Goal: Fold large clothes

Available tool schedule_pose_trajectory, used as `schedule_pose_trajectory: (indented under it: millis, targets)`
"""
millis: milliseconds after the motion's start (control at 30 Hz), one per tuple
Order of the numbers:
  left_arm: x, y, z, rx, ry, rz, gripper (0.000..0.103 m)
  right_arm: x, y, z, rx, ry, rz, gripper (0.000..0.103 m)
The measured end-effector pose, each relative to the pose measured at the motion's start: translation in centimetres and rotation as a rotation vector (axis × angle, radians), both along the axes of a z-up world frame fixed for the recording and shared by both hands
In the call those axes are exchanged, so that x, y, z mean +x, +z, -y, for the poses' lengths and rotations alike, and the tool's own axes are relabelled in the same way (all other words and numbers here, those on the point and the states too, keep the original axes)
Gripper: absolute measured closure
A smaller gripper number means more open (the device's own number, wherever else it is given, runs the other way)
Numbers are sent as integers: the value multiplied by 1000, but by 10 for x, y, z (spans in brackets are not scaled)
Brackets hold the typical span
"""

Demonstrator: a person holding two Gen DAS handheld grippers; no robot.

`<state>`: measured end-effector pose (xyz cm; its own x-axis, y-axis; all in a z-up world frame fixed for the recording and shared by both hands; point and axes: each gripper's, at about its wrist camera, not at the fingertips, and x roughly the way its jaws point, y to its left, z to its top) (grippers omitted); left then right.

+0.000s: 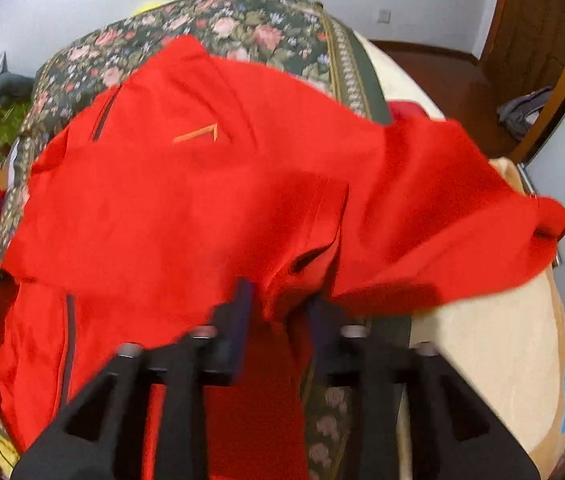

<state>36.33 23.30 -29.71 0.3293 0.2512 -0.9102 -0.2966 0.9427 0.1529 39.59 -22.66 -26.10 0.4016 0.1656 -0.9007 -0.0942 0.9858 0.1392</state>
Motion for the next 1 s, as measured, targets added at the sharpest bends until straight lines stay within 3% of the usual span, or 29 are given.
schedule_pose_trajectory:
  millis: [100,267,467,700,833,1000]
  targets:
    - [-12,16,11,9,-32,1,18,-13,10,-1,-3,36,32,36]
    - [-30,54,33,-9,-77,53,18,-24,25,9,36,71,40,33]
    - [-41,100,76,-23,-145,146,18,-28,49,42,108,29,106,31]
    - [-39,128,133,-65,-221,227,18,-12,57,115,157,-155,140,28]
    - [-32,125,158,-97,-252,239,18,5,40,166,190,-303,99,28]
    - [-21,107,183,-112,-281,214,18,26,6,226,303,-510,28,28]
